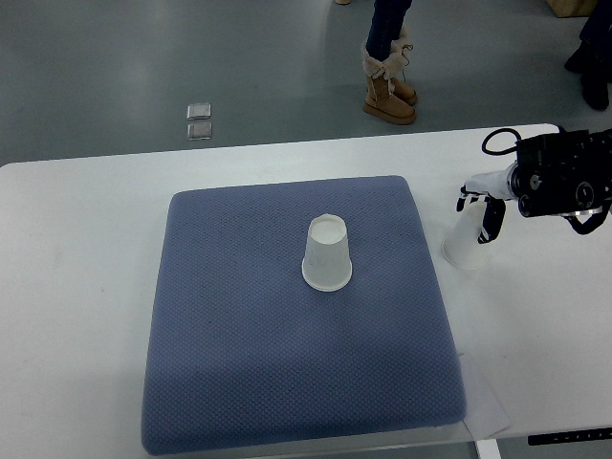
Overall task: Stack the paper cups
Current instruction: 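Close the right hand around the cup and lift it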
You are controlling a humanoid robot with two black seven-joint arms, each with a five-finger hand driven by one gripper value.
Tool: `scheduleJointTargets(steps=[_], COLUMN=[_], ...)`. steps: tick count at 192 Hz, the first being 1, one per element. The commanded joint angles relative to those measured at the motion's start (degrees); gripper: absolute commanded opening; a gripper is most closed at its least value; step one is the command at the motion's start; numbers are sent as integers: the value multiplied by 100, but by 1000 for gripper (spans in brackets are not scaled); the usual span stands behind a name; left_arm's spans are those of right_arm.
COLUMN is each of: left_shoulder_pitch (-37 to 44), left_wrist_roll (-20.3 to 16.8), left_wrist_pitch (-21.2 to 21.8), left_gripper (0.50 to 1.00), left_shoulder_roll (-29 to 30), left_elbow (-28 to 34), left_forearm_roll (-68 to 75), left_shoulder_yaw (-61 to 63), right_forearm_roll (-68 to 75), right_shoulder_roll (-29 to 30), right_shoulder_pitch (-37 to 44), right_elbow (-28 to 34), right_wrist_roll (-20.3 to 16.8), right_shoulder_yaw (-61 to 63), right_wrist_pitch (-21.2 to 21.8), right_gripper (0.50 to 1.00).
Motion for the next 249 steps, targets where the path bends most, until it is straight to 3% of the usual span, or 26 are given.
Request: scheduleJointTargets(steps=[1,38,157,207,249], left_shoulder_pitch=[3,-6,3,3,3], left_wrist_roll=[0,0,0,0,0], left_wrist_pitch=[-1,-1,-1,-1,-1], left_gripper=[1000,1000,1000,1000,1000], left_shoulder_roll=[0,0,0,0,0], left_elbow=[0,0,0,0,0], left_forearm_roll=[0,0,0,0,0], left_shoulder_yaw=[0,0,0,0,0], right_forearm_roll=[-9,-17,-9,-88,-97], right_shoulder_roll=[2,-7,-253,-789,-895], right_shoulder_pitch=[-5,-5,444,1753,2816], right_elbow=[-8,-8,203,686,923], right_wrist_roll=[0,9,9,18,18], right_shoulder_yaw=[-8,-8,-34,-131,-333], right_wrist_pitch=[-6,-6,179,802,1356], right_gripper=[746,656,656,656,656])
